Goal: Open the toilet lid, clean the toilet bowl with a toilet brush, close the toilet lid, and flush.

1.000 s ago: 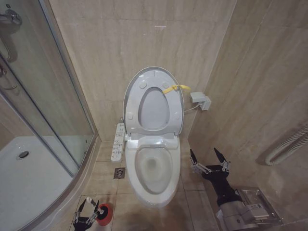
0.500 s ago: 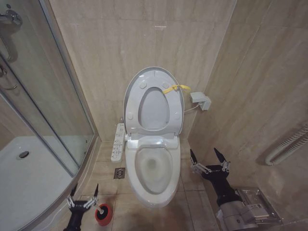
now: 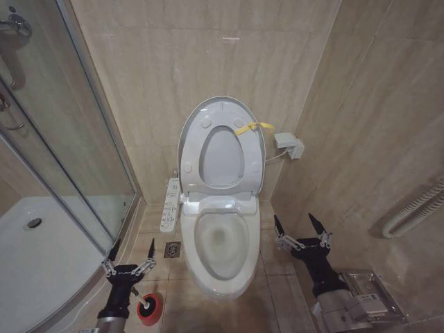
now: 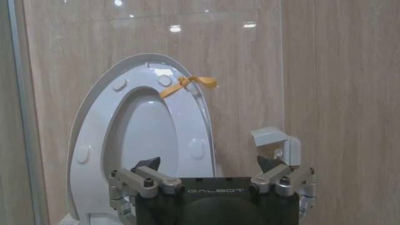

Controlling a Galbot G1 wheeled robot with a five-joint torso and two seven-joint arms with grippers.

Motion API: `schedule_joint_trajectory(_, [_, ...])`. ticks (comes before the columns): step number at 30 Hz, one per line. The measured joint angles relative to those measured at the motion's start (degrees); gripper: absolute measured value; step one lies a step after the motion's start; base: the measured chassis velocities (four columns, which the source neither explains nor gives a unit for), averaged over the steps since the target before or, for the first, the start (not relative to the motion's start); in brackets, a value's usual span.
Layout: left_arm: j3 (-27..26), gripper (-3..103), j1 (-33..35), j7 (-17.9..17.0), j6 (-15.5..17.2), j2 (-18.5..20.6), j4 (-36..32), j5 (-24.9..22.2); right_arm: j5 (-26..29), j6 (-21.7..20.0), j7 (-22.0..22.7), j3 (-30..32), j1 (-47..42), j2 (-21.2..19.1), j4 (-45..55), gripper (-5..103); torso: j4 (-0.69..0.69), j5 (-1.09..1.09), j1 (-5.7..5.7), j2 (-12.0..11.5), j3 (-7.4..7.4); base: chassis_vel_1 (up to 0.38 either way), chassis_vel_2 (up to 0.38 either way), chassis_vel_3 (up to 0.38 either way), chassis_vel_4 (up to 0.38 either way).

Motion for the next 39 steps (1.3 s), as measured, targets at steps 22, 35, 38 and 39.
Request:
schedule_joint_trajectory(22, [3.85, 100, 18.79, -8.69, 8.59, -4.25, -18.05, 8.65, 0.00, 0.00, 0.00, 0.00, 0.00, -0.01, -0.01, 100, 0.01, 0.00, 0.00, 0.00, 0.00, 0.000, 0.000, 0.000, 0.000])
schedule_joint_trajectory(35, [-2.40, 100, 19.60, -0.09, 6.85, -4.03, -19.68, 8.34, 0.00, 0.00, 0.00, 0.00, 0.00, 0.00, -0.01, 100, 0.00, -0.01, 0.00, 0.00, 0.00, 0.000, 0.000, 0.000, 0.000])
schedule_joint_trajectory(38, [-3.22, 100, 19.35, 1.11, 6.02, -4.42, -19.59, 9.10, 0.00, 0.00, 0.00, 0.00, 0.00, 0.00, 0.00, 100, 0.00, -0.01, 0.00, 0.00, 0.00, 0.000, 0.000, 0.000, 0.000])
schedule_joint_trajectory(39, [-3.22, 100, 19.35, 1.11, 6.02, -4.42, -19.59, 9.10, 0.00, 0.00, 0.00, 0.00, 0.00, 0.00, 0.00, 100, 0.00, -0.01, 0.00, 0.00, 0.00, 0.000, 0.000, 0.000, 0.000])
